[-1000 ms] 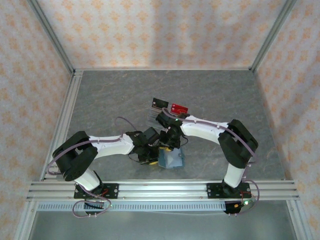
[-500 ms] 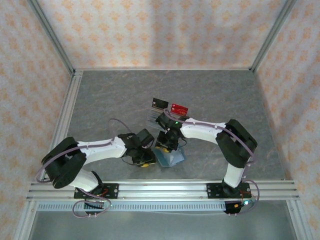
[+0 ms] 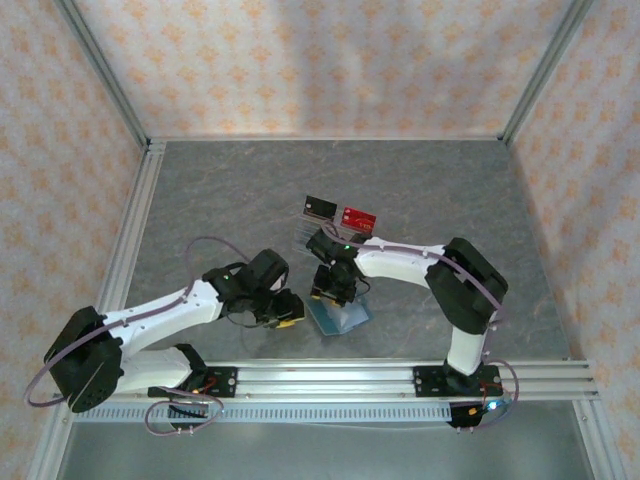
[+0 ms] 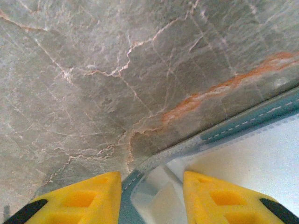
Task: Put the credit cards into the card holder
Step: Flip over the card slot in the card holder.
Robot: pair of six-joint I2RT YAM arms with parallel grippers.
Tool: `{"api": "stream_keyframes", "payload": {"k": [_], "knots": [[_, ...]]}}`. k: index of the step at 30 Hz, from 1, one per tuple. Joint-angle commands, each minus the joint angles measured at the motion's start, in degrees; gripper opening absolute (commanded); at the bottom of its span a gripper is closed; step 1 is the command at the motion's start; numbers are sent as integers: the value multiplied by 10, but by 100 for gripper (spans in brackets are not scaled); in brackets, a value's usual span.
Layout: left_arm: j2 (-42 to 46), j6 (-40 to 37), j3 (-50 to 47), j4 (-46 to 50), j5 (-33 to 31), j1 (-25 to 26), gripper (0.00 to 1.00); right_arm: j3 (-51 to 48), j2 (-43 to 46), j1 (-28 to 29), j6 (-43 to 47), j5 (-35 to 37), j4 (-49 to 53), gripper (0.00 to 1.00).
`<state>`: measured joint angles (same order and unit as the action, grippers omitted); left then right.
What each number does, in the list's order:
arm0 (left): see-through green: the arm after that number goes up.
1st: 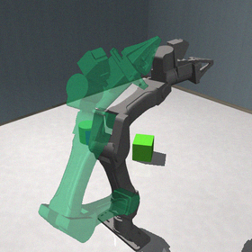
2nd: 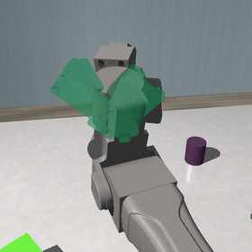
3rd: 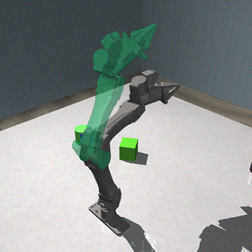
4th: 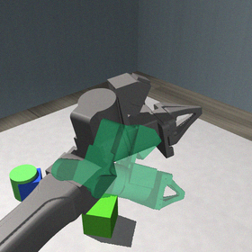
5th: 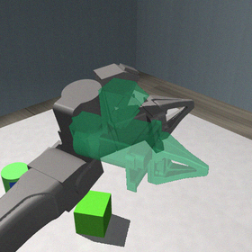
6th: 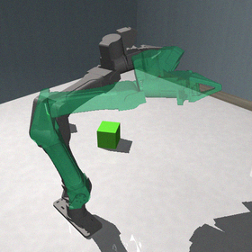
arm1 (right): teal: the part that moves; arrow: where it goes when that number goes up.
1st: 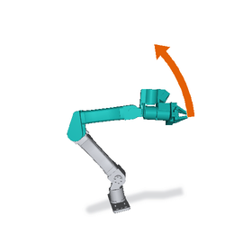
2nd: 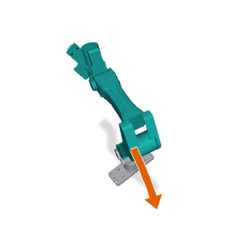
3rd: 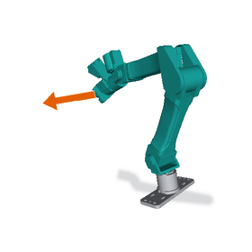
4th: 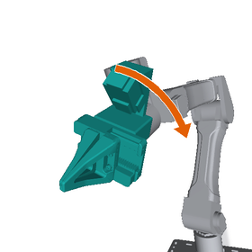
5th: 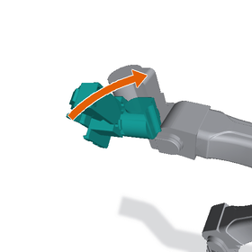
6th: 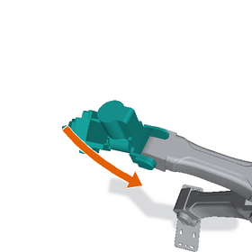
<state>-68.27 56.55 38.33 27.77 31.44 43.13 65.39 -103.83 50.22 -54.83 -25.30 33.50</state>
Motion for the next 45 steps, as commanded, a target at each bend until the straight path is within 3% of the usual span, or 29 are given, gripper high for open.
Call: {"api": "stream_keyframes", "payload": {"k": [1,4,7,18,27,33,45], "knots": [[-9,-13,24,-32,22,9,16,16,-14,4,2,17,19,40],[-26,-2,24,-74,33,18,5,20,-18,5,2,17,23,40],[-46,-1,29,-92,28,27,0,18,-18,6,0,15,23,40],[-139,-6,8,-149,17,30,0,0,-2,6,-23,-11,-10,48],[-131,-17,-40,-143,-3,25,0,-22,10,5,-49,-36,-64,55],[-148,-29,-54,-145,-17,20,0,-11,30,4,-36,-16,-31,58],[-182,-80,-36,-137,-22,-6,0,-51,61,12,-65,-46,-75,61]]}}
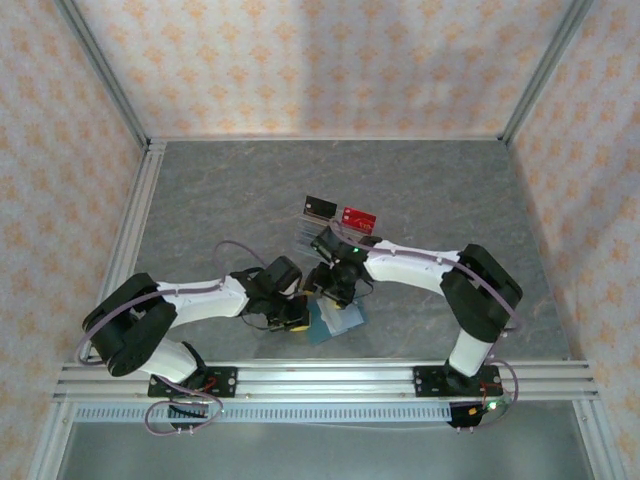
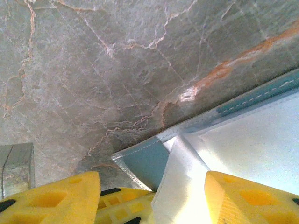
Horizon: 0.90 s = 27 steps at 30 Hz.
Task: Put the credit cards into the card holder
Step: Flip over the card slot in the card holder.
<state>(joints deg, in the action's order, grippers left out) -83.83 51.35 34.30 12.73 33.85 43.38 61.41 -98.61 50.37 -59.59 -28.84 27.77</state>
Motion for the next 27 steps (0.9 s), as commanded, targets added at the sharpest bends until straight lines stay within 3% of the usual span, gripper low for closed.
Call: {"api": "stream_keyframes", "payload": {"k": [1,10,16,21,27], "knots": [[-30,-33,11,17,-47,-9,0,-12,9,10,-19,-10,-19,61],[-70,-71,64,52,-54,-36,0,-3,-12,10,-25,-8,-39,62],[-44,-92,65,76,-50,-53,1,2,-43,10,-39,-10,-71,63],[41,-87,44,102,-50,-53,18,3,-43,9,-45,6,-67,70],[129,-79,21,156,-70,-53,30,3,-53,9,-50,19,-62,75]]}}
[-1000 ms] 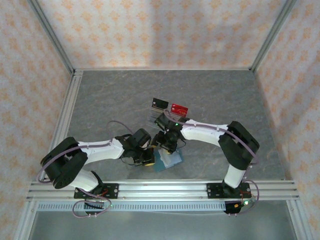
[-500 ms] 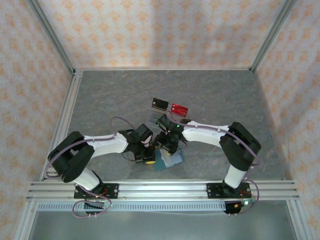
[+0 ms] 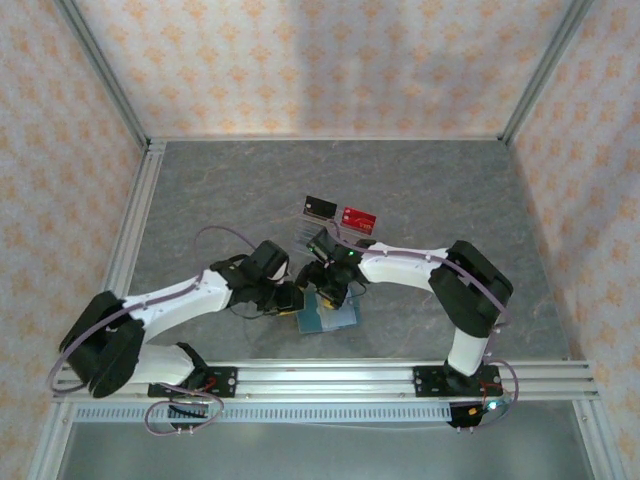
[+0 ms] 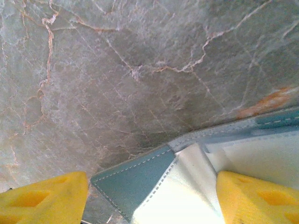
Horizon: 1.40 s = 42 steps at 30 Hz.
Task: Put the credit cards into the card holder
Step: Flip over the card slot in the card holder.
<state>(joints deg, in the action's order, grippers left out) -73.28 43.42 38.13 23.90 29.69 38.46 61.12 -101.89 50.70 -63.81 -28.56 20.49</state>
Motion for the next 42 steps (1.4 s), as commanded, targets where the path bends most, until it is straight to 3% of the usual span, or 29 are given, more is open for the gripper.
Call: {"api": "stream_keyframes", "payload": {"k": [1,5,9,16,19,29,42], "knots": [[36,4,-22,47,-27,-4,33,8,-22,5,-8,17,14,80],[75,20,-25,61,-33,-3,45,20,-29,5,-3,17,24,92],[93,31,-17,64,-39,0,53,23,-37,5,-1,16,26,95],[50,73,5,1,-37,45,25,31,-48,5,2,4,28,95],[17,90,20,-31,-36,65,18,48,-44,5,14,7,46,96],[-64,127,18,-103,-44,74,12,75,-24,-5,45,13,95,96],[-106,112,-13,-103,-78,86,11,104,-36,-25,61,-7,111,96]]}}
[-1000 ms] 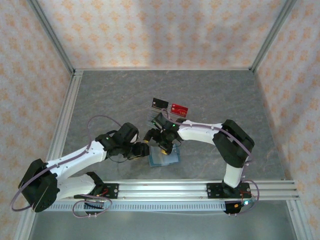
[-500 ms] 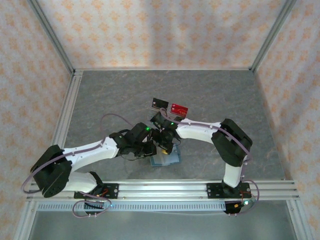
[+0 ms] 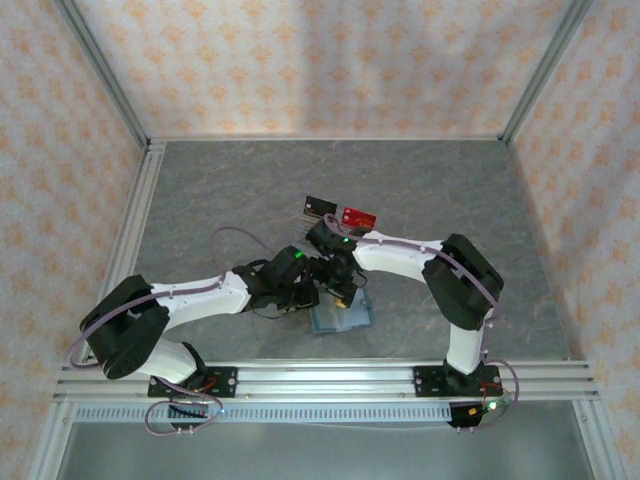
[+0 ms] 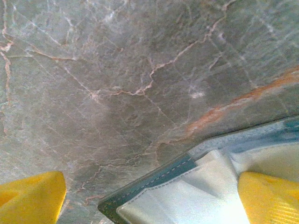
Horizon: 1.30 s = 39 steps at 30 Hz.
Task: Put the credit cards into the card holder
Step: Flip over the card slot in the card holder.
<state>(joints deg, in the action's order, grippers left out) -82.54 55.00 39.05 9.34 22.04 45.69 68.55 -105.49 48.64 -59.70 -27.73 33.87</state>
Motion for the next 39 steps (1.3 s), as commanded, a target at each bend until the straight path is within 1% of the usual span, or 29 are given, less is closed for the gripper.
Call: {"api": "stream_keyframes", "payload": {"k": [1,3,9,15,17,20,28,32,35,39], "knots": [[-4,-6,-29,32,-1,18,11,31,-2,-7,18,-16,-22,96],[19,-2,-44,9,1,20,11,34,-7,-10,18,-19,-17,95],[64,-16,-45,36,-13,20,11,37,-21,-12,16,-23,-23,95],[134,-20,-38,69,-27,24,14,46,-39,-13,10,-27,-28,95],[134,-24,-27,77,-26,27,14,47,-42,-14,7,-27,-31,95],[123,-26,-8,75,-37,45,14,50,-48,-14,4,-29,-28,95],[48,-18,8,43,-62,71,13,45,-42,-16,-1,-30,-28,95],[30,-12,-11,32,-84,72,11,37,-35,-16,0,-31,-29,95],[20,-10,-30,18,-84,74,10,34,-32,-18,2,-29,-28,95],[39,-10,-56,3,-90,89,9,31,-35,-21,-3,-35,-34,95]]}}
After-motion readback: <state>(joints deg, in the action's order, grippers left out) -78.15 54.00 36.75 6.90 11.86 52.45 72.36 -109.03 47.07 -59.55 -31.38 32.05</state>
